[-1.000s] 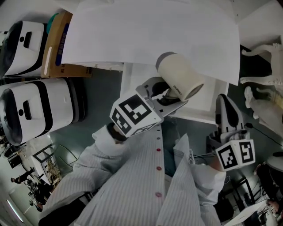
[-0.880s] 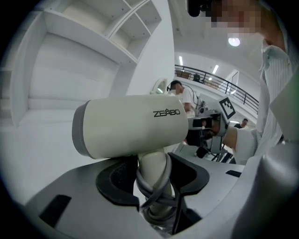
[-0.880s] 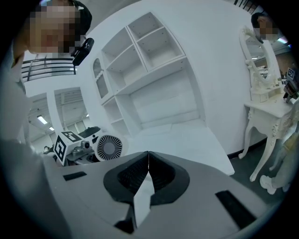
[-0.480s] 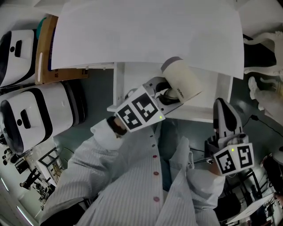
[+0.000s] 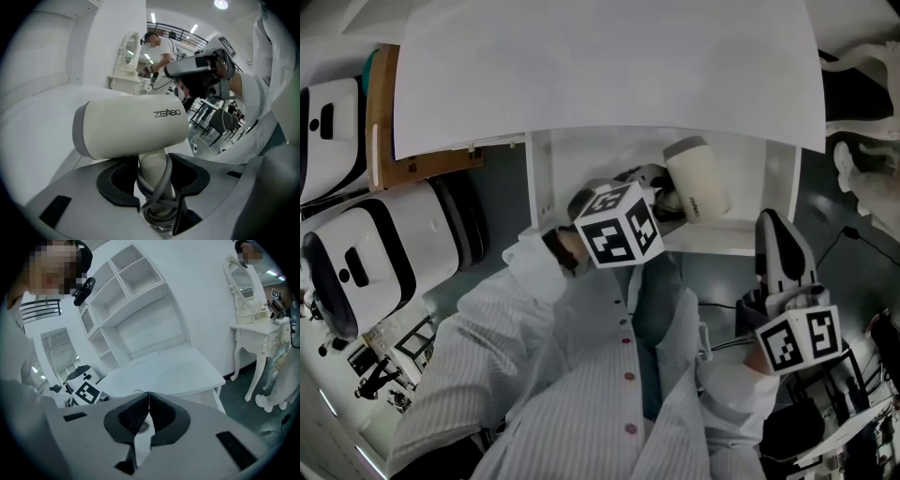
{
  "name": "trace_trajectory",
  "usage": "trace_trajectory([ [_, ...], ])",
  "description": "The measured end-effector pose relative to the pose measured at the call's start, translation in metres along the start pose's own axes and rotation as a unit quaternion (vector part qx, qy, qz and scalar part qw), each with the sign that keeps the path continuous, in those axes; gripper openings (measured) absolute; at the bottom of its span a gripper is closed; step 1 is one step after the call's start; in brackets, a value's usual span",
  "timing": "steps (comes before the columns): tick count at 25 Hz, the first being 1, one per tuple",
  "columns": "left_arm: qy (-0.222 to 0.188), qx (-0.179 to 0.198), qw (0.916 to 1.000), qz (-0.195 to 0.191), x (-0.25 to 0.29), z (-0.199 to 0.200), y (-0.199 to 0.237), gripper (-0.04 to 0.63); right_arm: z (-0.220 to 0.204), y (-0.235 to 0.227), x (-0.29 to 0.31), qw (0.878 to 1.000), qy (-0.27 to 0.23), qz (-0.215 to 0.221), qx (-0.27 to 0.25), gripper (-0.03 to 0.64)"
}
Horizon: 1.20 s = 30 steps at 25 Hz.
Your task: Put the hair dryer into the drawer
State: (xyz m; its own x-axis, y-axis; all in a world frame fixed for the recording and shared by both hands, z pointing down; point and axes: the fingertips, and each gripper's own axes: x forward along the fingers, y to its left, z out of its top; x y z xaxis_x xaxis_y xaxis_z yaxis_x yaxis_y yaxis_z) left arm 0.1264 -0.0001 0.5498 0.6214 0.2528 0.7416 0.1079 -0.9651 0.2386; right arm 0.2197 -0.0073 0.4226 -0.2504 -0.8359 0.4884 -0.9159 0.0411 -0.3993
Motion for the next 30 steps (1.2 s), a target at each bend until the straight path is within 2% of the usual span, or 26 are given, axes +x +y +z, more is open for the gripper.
trace_trajectory([
  [5, 0.045, 0.019, 0.9986, -0.018, 0.025, -0.018, 0.002, 0.202, -0.013, -0.005, 0.0, 1.0, 0.004, -0.007, 0.017, 0.012],
  [11, 0.097, 0.045, 0.9941, -0.021, 0.05, -0.044, 0.007, 0.203, -0.029, -0.008, 0.003, 0.999, 0.011, -0.011, 0.029, 0.012],
  [18, 0.117, 0.028, 0.9925, -0.026, 0.072, -0.059, 0.012, 0.203, -0.034, -0.015, 0.003, 0.999, 0.015, -0.017, 0.037, 0.012],
  [25, 0.14, 0.027, 0.9891, -0.036, 0.086, -0.072, 0.011, 0.204, -0.037, -0.019, 0.007, 0.999, 0.018, -0.018, 0.044, 0.012],
  [30, 0.142, 0.018, 0.989, -0.038, 0.09, -0.075, 0.011, 0.207, -0.038, -0.021, 0.01, 0.999, 0.021, -0.016, 0.045, 0.012],
])
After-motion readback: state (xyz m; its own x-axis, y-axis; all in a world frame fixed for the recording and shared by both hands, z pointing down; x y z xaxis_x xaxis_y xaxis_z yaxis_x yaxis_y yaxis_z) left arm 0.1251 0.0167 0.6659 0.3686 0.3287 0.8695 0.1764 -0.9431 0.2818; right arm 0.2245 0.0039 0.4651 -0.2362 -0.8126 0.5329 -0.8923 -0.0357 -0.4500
